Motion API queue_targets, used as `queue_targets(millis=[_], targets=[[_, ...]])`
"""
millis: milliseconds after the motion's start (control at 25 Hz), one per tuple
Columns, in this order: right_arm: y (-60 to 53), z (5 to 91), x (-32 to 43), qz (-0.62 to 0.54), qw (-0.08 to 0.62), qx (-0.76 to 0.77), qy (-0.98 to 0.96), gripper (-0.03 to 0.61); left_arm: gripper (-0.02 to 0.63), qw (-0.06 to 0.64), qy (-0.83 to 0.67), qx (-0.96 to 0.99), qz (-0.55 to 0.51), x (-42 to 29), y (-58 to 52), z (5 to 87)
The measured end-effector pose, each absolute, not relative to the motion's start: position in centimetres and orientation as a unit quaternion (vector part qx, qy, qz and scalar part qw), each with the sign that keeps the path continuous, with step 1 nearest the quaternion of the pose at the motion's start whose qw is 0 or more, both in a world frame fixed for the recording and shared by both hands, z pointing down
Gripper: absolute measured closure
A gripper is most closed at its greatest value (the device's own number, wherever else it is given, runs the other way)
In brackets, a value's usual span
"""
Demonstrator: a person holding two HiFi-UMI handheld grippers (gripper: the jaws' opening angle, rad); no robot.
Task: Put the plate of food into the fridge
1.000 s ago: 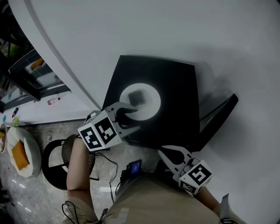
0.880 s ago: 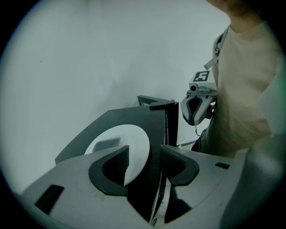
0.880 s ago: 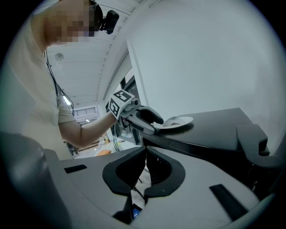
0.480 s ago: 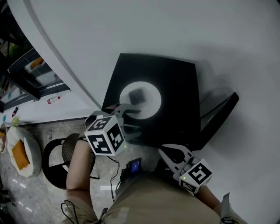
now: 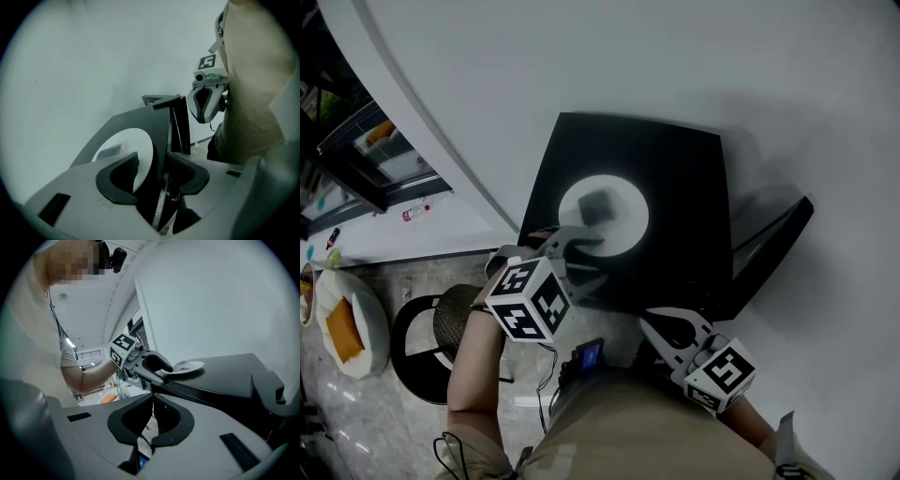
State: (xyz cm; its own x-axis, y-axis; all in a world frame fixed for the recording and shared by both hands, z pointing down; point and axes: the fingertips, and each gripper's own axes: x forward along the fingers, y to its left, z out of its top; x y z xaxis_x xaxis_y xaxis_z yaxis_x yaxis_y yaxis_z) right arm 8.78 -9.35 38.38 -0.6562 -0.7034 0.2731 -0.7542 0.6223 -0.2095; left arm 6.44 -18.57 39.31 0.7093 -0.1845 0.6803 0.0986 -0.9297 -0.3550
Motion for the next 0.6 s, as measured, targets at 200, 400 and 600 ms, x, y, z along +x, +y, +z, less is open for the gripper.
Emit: queue_targets(millis=[200, 400, 600], targets=[[-9.51, 38.44, 8.55, 0.150, 0.081, 0.405, -0.898, 0.557, 0.433, 0.186, 0.023, -0.914, -0.361, 6.14, -18.29, 39.06], [-9.51, 38.32, 8.56, 0.154, 0.077, 0.410, -0.895, 0.557, 0.424, 0.196, 0.030, -0.912, -0.359, 5.87, -18.55, 39.02], [-9.36, 38.43, 8.71, 0.155, 0.075, 0.413, -0.894, 0.557, 0.408, 0.208, 0.026, -0.905, -0.369, 6.04, -18.49, 39.46]])
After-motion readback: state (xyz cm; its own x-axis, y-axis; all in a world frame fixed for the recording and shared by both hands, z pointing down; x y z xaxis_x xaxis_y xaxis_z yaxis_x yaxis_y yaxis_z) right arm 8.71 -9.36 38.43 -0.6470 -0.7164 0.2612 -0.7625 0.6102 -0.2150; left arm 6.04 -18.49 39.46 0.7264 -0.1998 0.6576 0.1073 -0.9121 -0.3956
